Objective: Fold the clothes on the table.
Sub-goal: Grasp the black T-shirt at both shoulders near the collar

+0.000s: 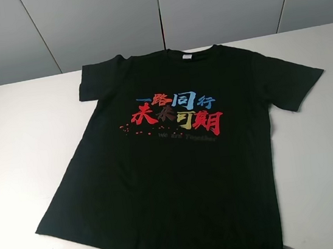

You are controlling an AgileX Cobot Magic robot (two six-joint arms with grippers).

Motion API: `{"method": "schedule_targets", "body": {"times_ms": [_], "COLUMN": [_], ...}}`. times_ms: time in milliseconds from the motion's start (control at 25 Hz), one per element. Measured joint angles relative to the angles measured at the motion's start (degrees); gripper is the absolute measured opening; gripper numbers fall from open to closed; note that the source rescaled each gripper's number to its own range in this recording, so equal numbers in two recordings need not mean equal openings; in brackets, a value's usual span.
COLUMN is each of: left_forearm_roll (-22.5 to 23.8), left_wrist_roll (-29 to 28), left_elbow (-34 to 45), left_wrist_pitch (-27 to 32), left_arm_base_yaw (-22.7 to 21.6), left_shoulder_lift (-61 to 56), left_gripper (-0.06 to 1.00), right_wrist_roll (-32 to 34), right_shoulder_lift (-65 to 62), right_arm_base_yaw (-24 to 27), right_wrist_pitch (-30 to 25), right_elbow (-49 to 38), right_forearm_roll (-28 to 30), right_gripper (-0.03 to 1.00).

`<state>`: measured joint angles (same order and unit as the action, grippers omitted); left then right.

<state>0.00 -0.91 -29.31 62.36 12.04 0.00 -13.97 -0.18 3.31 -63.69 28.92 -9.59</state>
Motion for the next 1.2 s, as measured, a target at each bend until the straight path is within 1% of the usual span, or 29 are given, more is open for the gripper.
{"method": "schedule_targets", "body": {"times_ms": [1200], "left_forearm_roll": [0.0], "left_wrist_roll": [0.0], "left_elbow": [0.0], "left_wrist_pitch": [0.0], "left_arm_base_yaw": [0.0], "left_shoulder_lift": [0.0], "left_gripper": [0.80], "right_wrist_roll": [0.0], "right_shoulder_lift": [0.0], "right_arm_base_yaw": [0.0], "right_wrist_pitch": [0.0], "right_elbow": [0.0], "right_forearm_roll": [0.0], "right_gripper": [1.00]}}
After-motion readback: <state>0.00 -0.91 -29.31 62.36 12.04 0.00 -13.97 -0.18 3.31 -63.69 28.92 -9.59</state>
